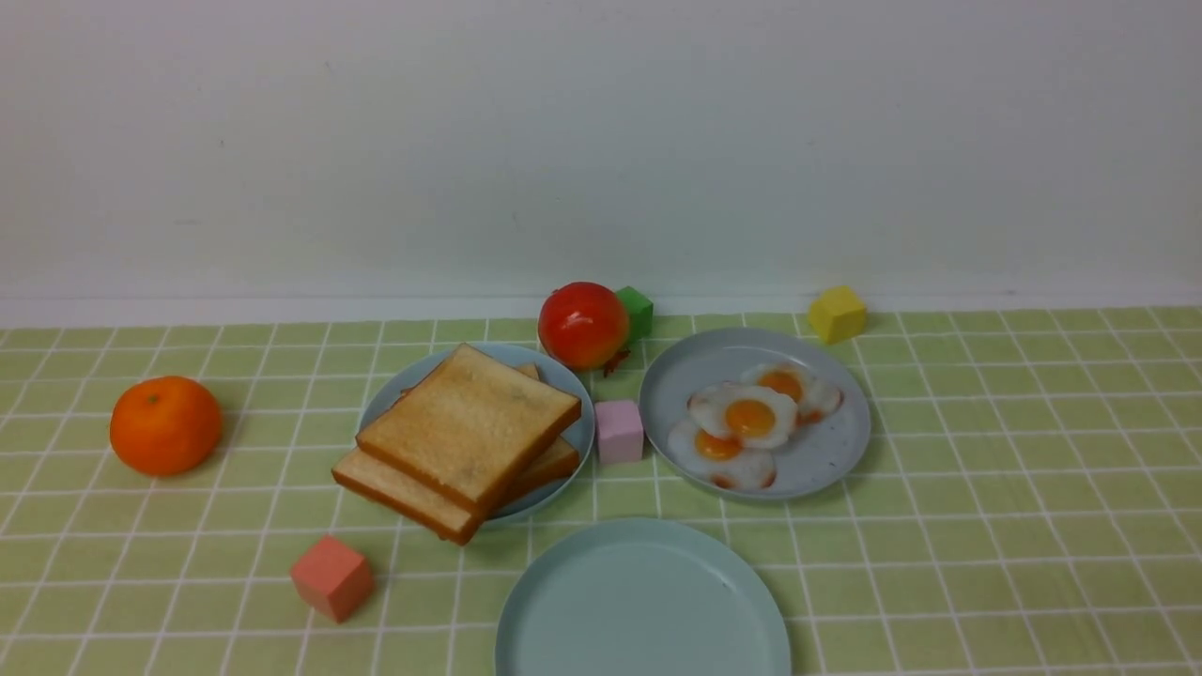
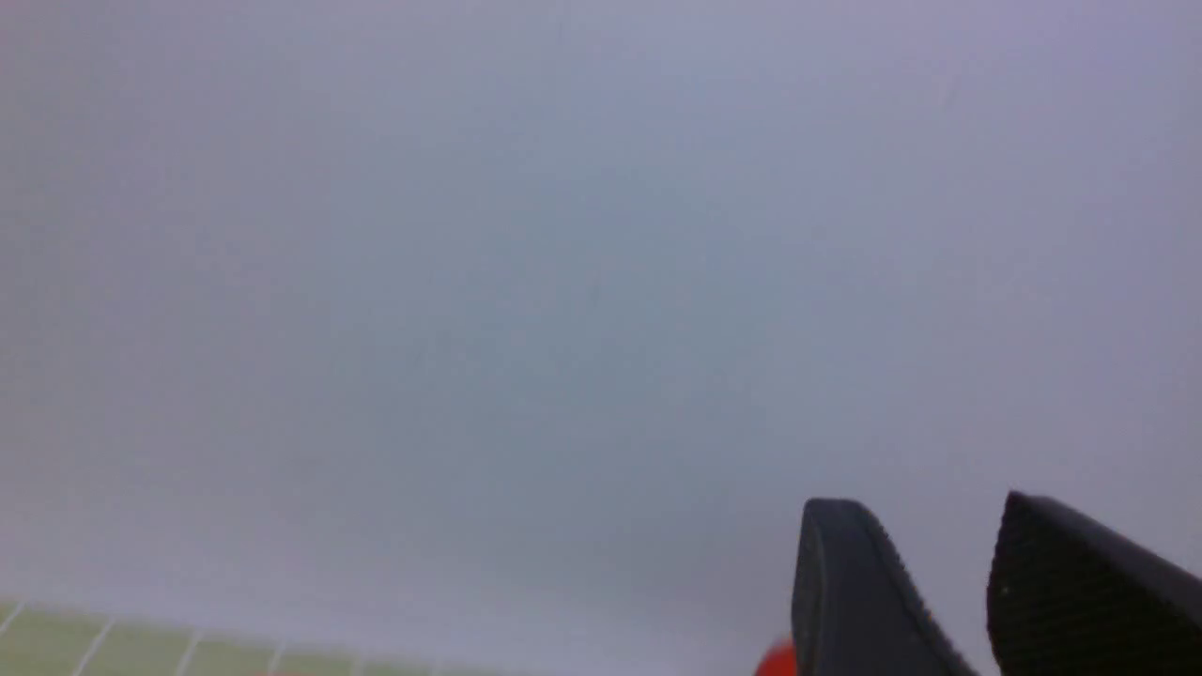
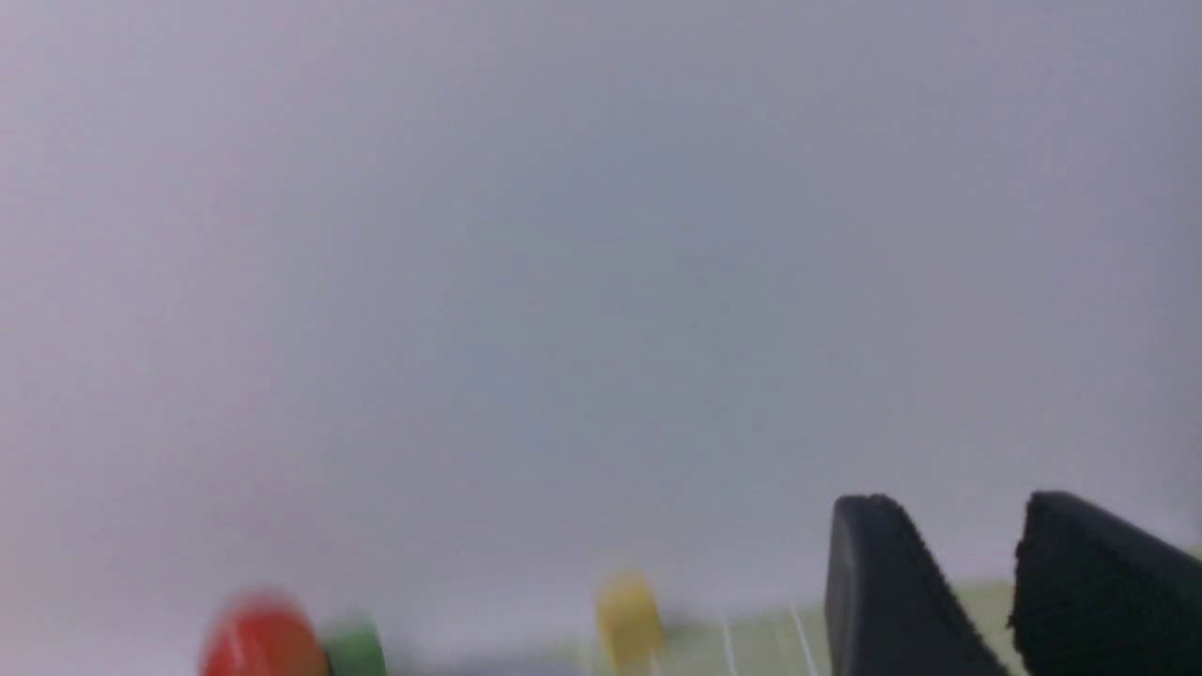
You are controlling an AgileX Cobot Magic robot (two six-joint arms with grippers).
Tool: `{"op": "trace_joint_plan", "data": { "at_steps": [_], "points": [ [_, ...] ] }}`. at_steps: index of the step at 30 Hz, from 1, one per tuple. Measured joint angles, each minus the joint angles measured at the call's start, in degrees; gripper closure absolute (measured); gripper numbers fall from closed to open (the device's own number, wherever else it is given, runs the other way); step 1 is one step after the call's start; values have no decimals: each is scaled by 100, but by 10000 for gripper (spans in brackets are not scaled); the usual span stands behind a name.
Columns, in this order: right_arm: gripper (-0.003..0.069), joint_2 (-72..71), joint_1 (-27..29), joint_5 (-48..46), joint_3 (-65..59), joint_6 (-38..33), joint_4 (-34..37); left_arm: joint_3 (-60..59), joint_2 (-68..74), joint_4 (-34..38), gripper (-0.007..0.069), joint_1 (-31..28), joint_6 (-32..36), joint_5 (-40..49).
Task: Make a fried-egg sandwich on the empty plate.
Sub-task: Use the left arm to grab a slice of bread
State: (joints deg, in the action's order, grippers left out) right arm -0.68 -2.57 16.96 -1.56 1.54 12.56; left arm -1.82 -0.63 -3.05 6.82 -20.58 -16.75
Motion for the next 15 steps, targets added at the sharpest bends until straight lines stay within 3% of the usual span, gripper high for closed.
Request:
{"op": "trace_joint_plan", "data": {
  "at_steps": [3,6,11,15],
  "points": [
    [418,75,0,728,301,507,146,109,0,345,387,0,-441,-1042],
    [418,366,0,636,1061,760,115,781,63,536,387,0,-664,-981],
    [418,1522,0,-553,3356,1208,53,2912,1079,573,387,0,-872,383],
    [418,2582,12,-1894,4721,1303,-1,4282,2164,578,387,0,-1010,2122]
  ]
}}
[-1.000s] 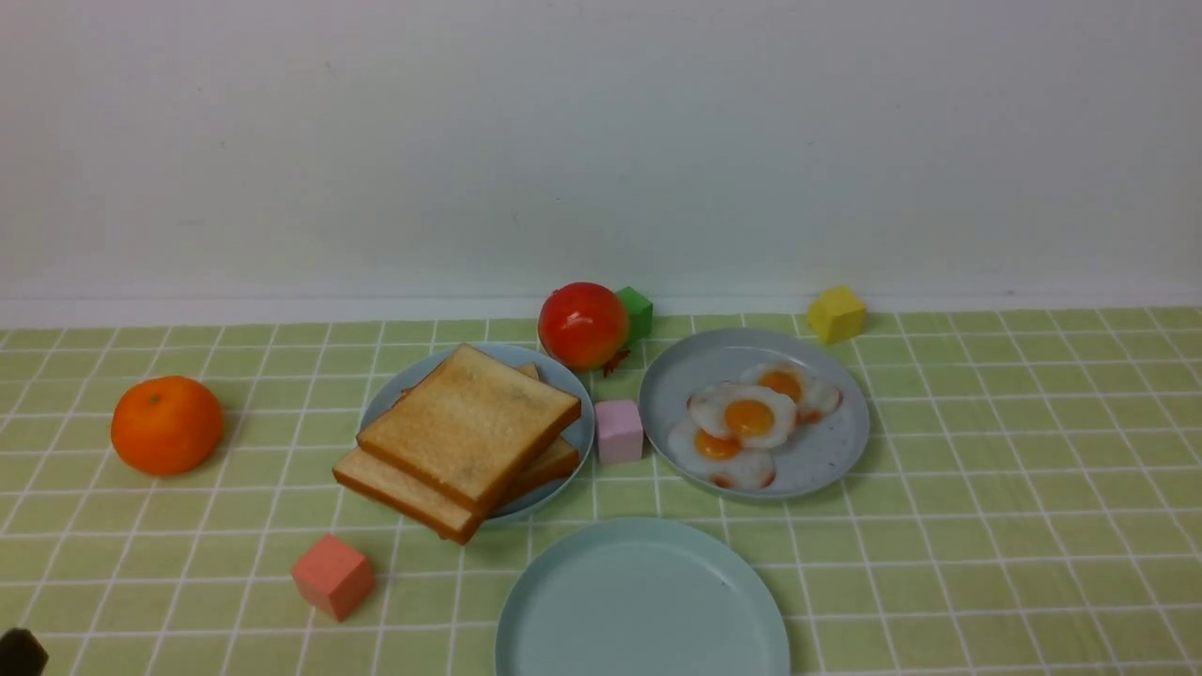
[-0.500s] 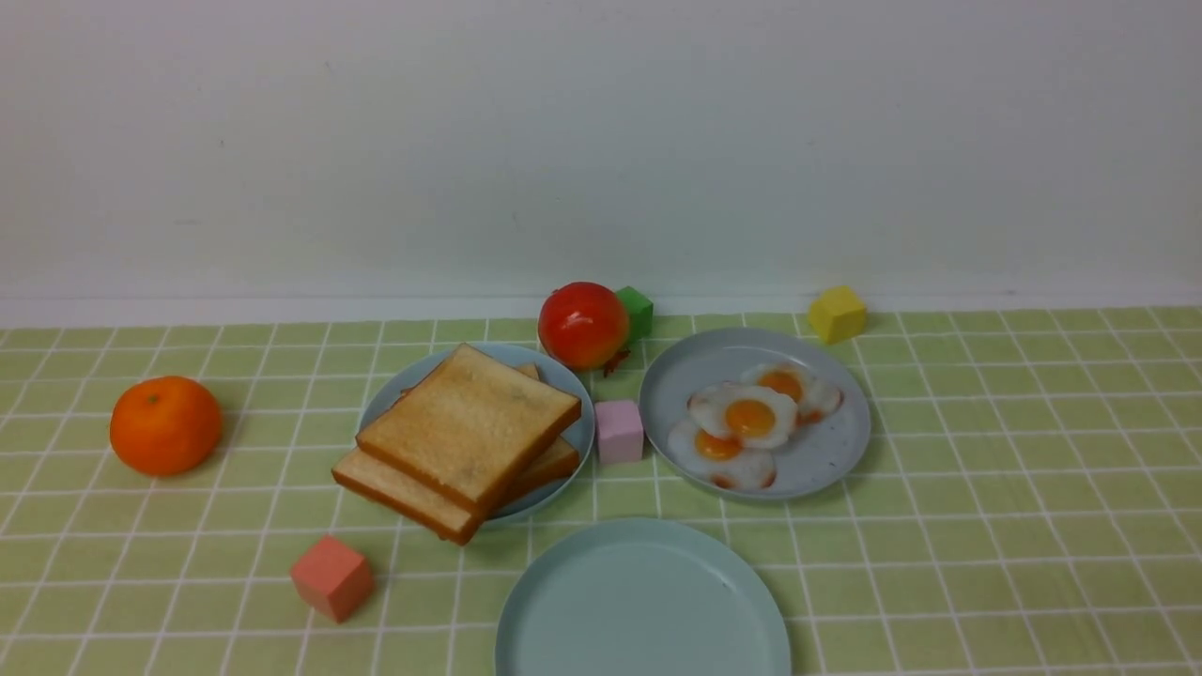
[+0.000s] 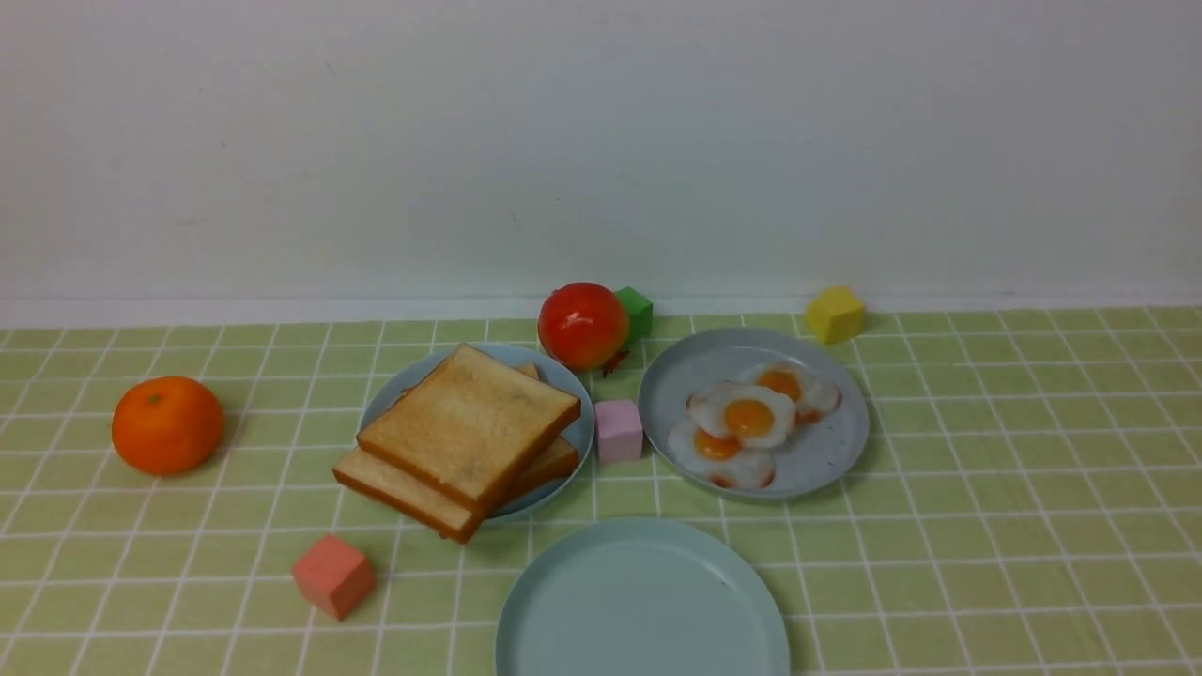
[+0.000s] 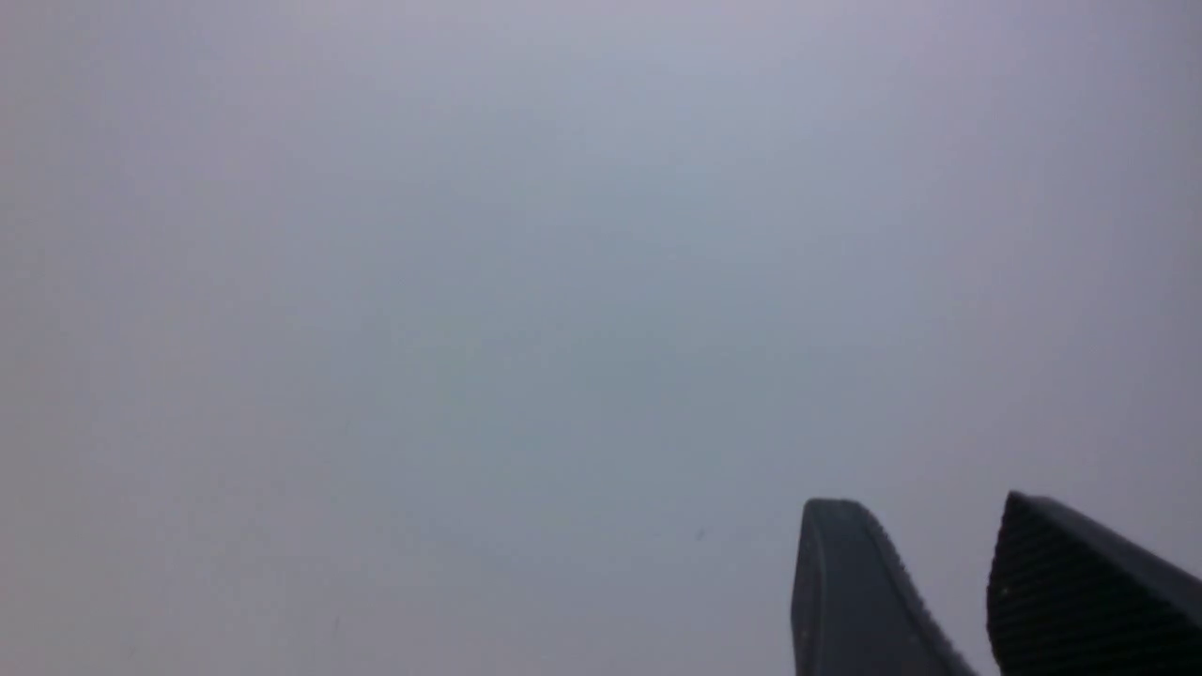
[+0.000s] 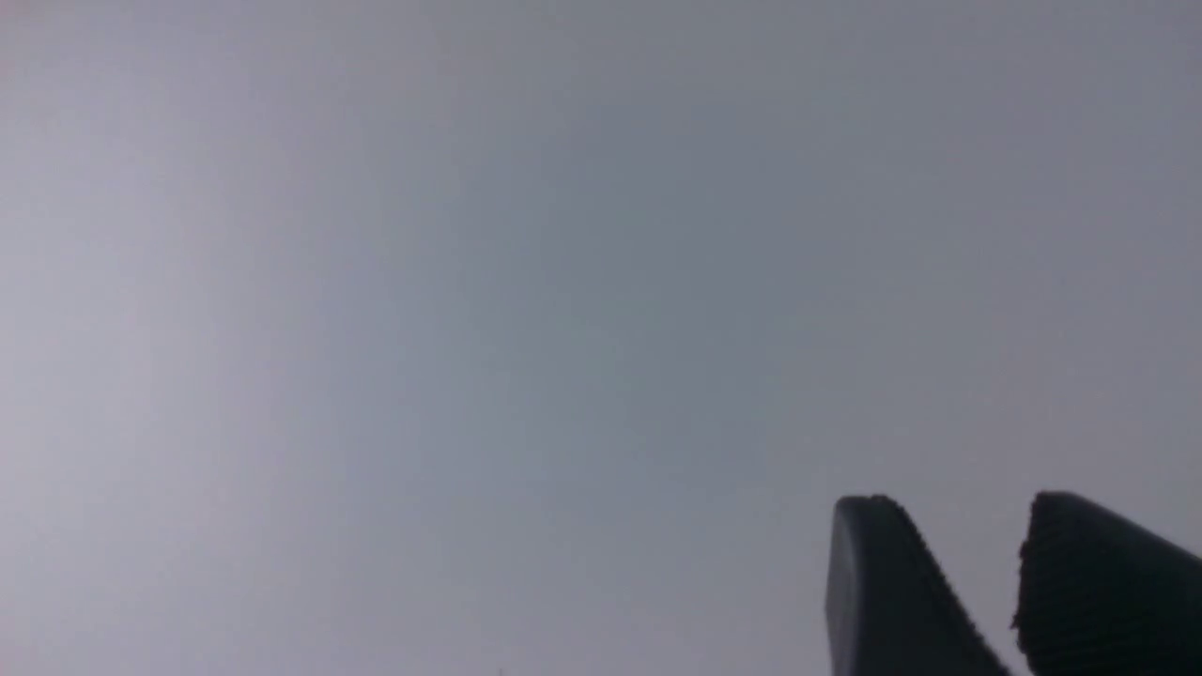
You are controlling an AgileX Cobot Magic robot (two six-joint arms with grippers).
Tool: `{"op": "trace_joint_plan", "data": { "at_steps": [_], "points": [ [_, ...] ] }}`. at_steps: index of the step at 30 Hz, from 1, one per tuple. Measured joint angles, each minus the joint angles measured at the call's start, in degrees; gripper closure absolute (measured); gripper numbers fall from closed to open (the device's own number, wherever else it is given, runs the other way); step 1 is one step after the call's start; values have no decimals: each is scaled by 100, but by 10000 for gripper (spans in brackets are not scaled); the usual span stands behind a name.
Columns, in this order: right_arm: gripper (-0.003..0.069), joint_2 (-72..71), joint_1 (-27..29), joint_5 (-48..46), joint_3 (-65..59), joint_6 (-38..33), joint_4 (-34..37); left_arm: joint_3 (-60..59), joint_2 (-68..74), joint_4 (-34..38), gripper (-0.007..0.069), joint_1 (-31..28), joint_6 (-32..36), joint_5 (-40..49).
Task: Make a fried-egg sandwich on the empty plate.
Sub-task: Use the left arm to grab a slice of bread
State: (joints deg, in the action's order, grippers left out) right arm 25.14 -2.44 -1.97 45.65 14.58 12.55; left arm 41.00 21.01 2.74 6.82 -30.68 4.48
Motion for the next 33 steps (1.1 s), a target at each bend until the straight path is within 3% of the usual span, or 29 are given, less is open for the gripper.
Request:
{"op": "trace_joint_plan", "data": {
  "at_steps": [2,5,8,13,15,17,20,26,33],
  "points": [
    [418,717,7,-908,709,-110,-179,575,837,0,387,0,-17,1049],
    [418,1294,7,-1764,1011,-383,-507,754,1701,-70,387,0,56,1948],
    [418,1705,7,-2341,1051,-509,-613,754,2433,-33,387,0,91,2591],
    [418,2187,7,-3296,1055,-662,-96,811,3424,456,387,0,233,3145],
    [418,2396,-92,-3814,1055,-1011,168,989,3916,876,387,0,574,3401],
    [418,2627,-353,-4419,1055,-1687,565,1479,4567,1485,387,0,1454,3806],
    [417,2754,-727,-4816,1055,-2258,1050,2109,5186,1764,387,5,2072,4040],
    [375,2791,-1300,-5217,1055,-2801,1362,3094,6461,1651,387,5,2845,4361],
    [260,2791,-1371,-5329,1055,-2840,1203,3991,7861,1323,387,5,3685,4900]
  ]
}}
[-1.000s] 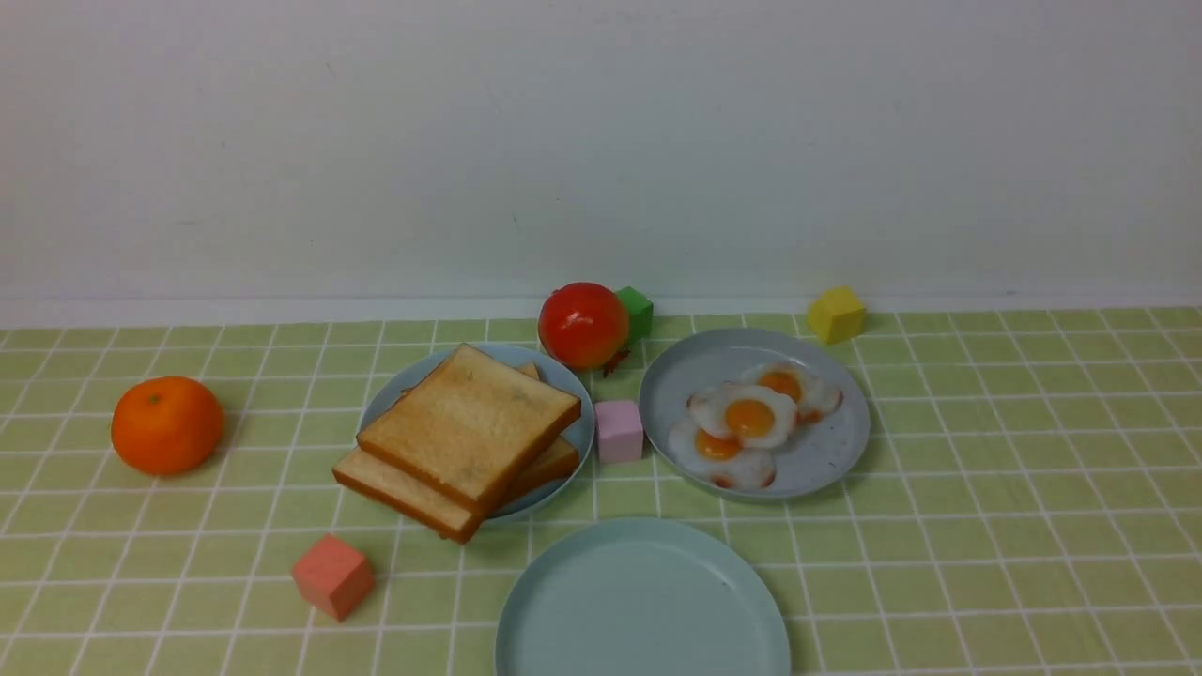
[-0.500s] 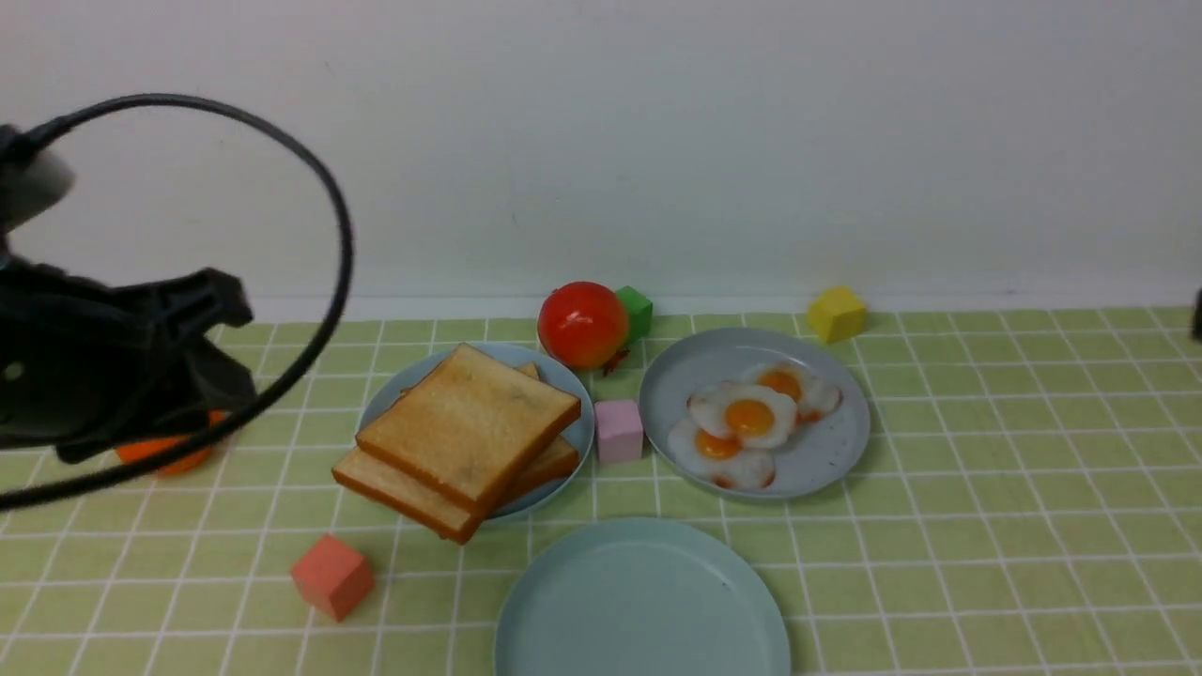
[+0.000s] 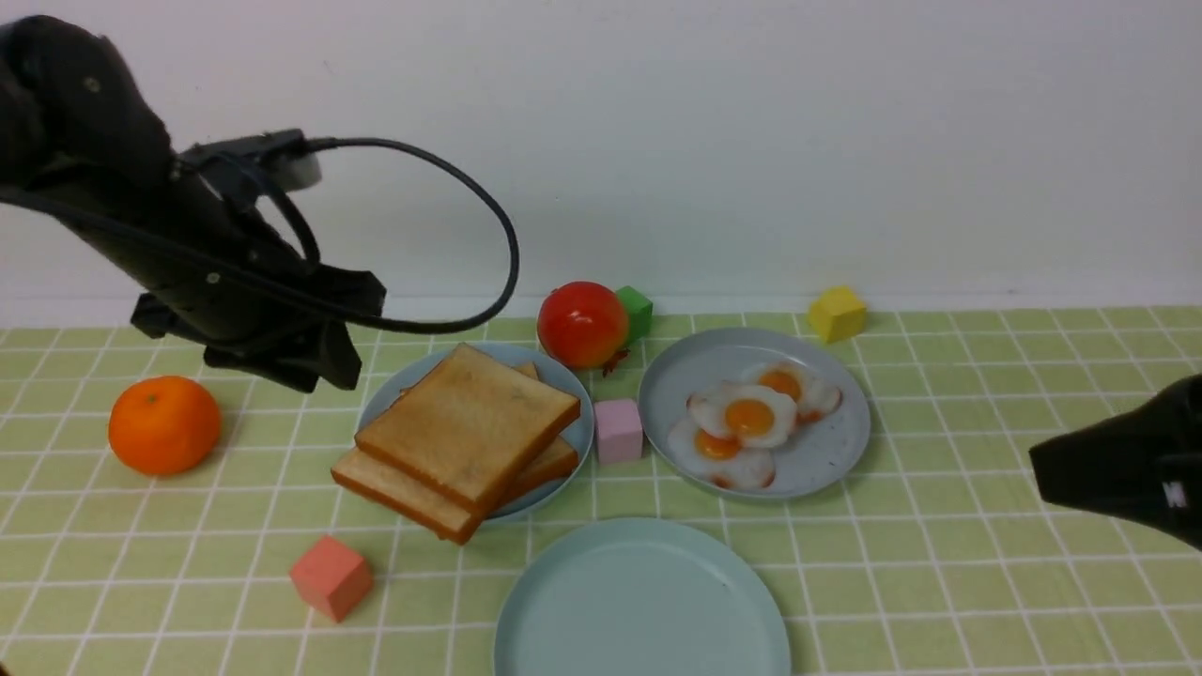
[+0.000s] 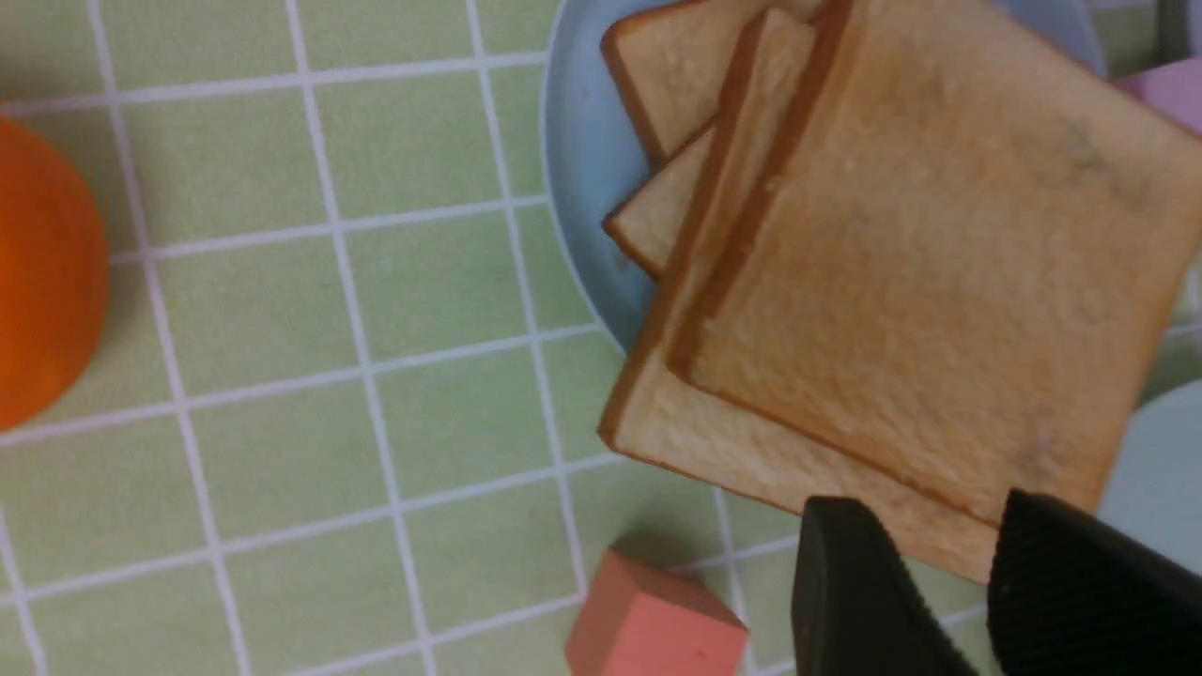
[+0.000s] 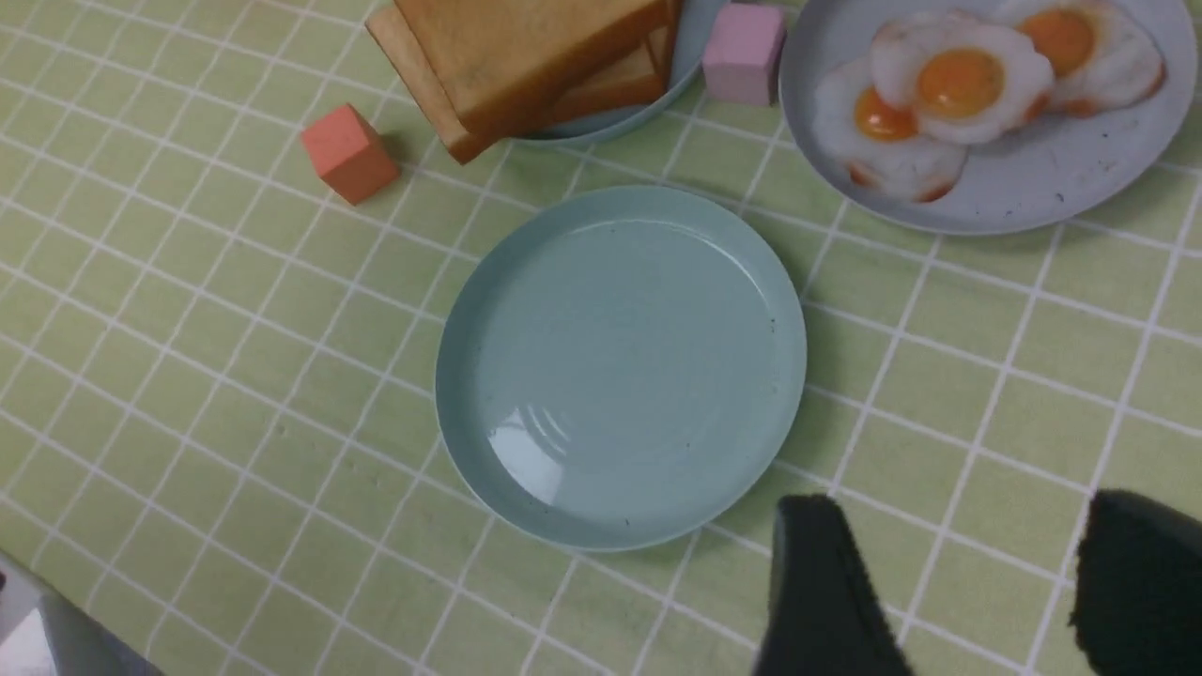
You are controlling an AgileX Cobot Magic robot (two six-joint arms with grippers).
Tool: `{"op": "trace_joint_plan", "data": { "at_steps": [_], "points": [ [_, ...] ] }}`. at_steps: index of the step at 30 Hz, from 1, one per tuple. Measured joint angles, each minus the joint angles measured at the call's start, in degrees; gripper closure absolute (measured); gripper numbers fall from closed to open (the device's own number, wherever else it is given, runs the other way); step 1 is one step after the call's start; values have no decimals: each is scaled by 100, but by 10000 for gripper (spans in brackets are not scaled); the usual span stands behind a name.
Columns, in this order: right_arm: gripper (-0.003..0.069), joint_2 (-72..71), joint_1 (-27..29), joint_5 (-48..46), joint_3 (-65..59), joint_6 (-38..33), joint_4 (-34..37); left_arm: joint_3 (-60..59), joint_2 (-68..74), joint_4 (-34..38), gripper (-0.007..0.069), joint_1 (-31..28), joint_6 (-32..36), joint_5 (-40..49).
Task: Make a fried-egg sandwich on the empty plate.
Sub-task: Use the left arm to grab a slice of bread
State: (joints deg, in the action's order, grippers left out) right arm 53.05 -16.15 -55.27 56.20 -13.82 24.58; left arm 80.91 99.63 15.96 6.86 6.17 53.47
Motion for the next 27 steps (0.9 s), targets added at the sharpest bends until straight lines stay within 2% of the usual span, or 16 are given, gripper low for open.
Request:
{"op": "trace_joint_plan", "data": {
  "at_steps": [3,7,14,21,27],
  "points": [
    [193,0,-12,-79,0,0,0,421,526,-40,387,0,157,44],
    [162,0,-19,-147,0,0,-12,686,838,-18,387,0,202,47],
    [158,0,-30,-154,0,0,-6,761,1230,70,365,0,226,50],
    [158,0,-30,-154,0,0,-6,765,1414,376,358,0,620,18],
    [158,0,-30,-154,0,0,-1,772,1601,445,358,0,669,-29]
  ]
}}
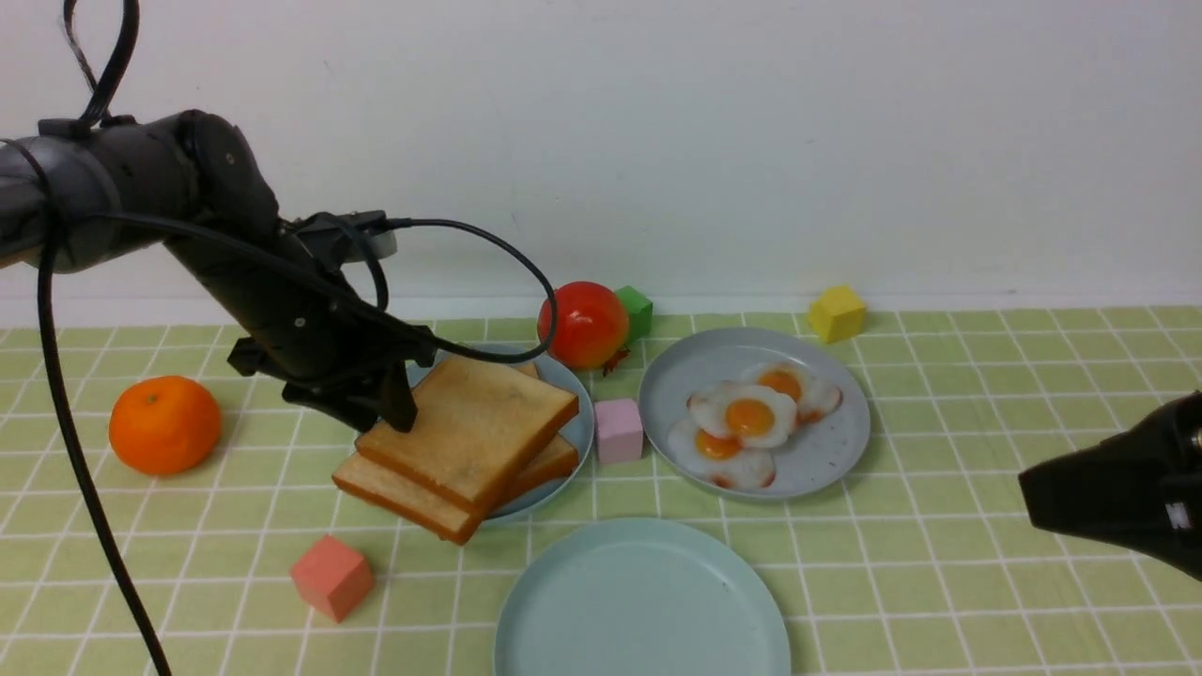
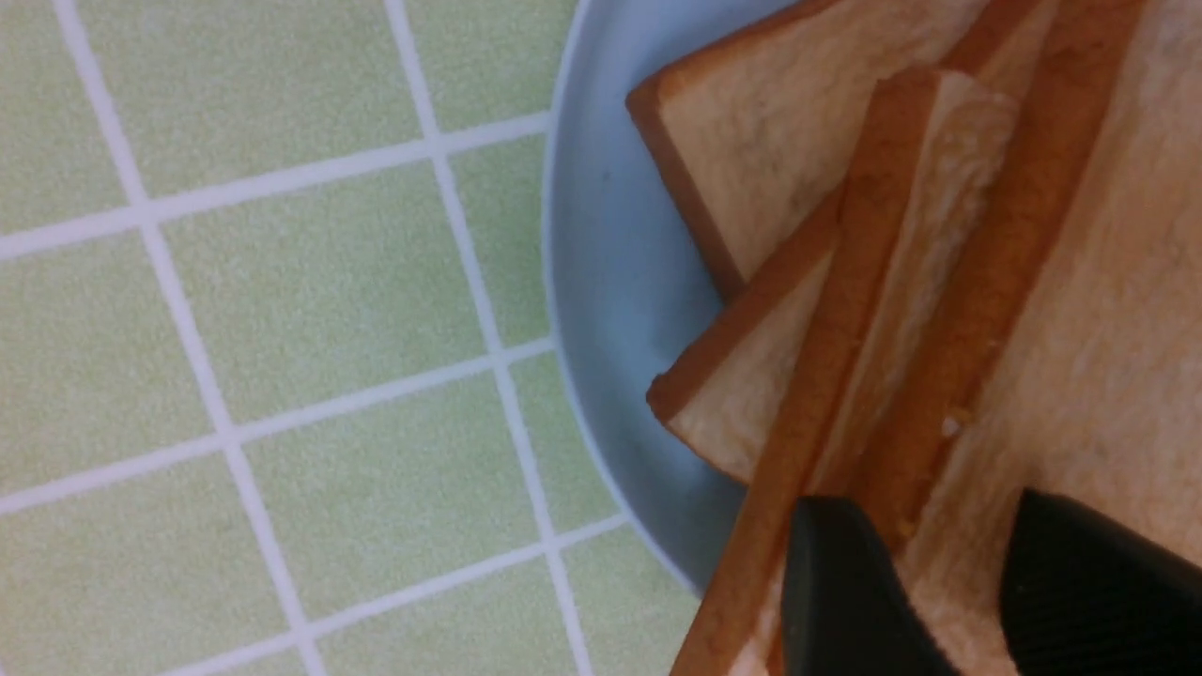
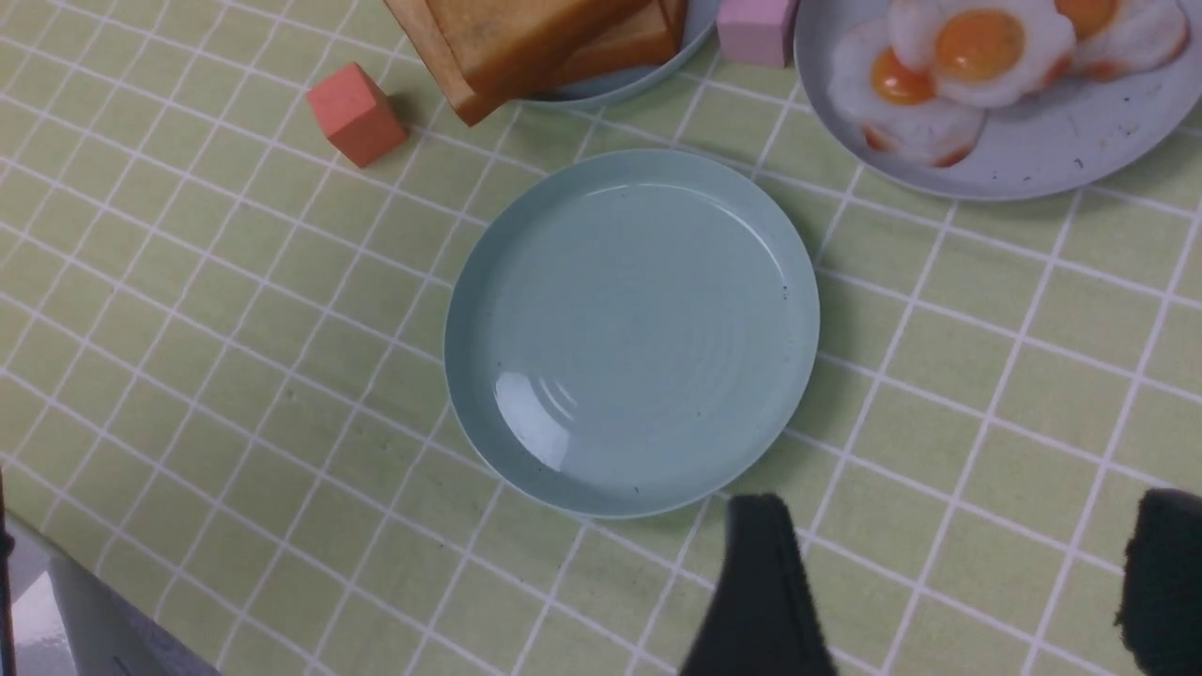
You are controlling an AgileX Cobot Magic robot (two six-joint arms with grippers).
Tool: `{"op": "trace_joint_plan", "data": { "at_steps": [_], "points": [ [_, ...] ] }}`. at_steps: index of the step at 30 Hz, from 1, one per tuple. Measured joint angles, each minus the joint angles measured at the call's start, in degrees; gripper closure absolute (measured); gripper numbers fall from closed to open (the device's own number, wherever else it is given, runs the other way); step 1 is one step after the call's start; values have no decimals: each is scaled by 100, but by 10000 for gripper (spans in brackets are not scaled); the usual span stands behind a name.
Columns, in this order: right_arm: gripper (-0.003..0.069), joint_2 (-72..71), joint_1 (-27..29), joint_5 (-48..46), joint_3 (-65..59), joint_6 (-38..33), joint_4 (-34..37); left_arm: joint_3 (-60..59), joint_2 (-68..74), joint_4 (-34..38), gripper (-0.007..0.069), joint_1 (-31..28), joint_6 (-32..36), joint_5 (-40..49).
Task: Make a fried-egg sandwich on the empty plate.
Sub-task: Use the left arm to grab a slice of bread, then use the left arm to put a slice of bread into the empty plate in the middle
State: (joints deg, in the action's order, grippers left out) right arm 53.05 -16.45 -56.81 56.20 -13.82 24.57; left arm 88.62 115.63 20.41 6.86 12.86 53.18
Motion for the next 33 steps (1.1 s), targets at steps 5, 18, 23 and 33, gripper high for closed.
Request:
{"op": "trace_joint_plan", "data": {
  "at_steps": [5,18,23,33],
  "points": [
    [158,0,0,0,0,0,9,25,37,27,358,0,6,-5],
    [158,0,0,-24,0,0,9,37,37,28,554,0,222,0],
    [158,0,0,-24,0,0,9,49,-39,-2,637,0,258,49],
    [158,0,0,-18,0,0,-10,-254,-1033,1410,637,103,738,597]
  ]
}}
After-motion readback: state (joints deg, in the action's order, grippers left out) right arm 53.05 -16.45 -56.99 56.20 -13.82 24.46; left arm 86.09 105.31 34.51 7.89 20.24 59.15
